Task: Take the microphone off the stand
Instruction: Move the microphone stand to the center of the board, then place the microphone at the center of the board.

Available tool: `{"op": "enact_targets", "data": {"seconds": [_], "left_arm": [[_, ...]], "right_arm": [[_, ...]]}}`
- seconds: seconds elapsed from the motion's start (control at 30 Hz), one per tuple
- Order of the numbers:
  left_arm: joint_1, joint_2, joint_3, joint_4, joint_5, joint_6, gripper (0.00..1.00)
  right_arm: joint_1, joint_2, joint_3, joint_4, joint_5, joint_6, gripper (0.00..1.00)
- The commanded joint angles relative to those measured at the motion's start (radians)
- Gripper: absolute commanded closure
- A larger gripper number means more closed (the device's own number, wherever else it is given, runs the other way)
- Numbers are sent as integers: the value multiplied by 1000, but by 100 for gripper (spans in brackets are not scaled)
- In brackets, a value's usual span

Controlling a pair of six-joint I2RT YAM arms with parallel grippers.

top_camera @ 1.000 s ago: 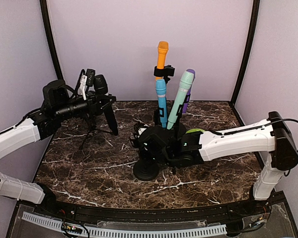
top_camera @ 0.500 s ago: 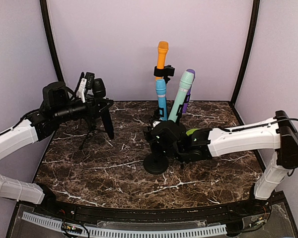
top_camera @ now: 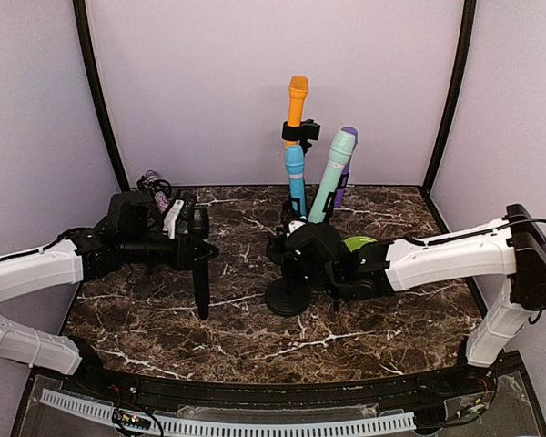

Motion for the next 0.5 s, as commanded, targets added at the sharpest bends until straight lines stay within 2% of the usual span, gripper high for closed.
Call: {"op": "enact_targets", "data": {"seconds": [0.0,0.2,0.47], "left_arm": [[-59,38,-9,-48,-20,-61,100],[-85,122,-1,-57,33,-112,99],[-106,254,31,-112,56,-128,93]], "right_arm": [[-23,-36,-58,-9,14,9,69],[-23,-96,-90,10,19,-21,42],[-22,-206,-178,86,-27,-39,22]]}}
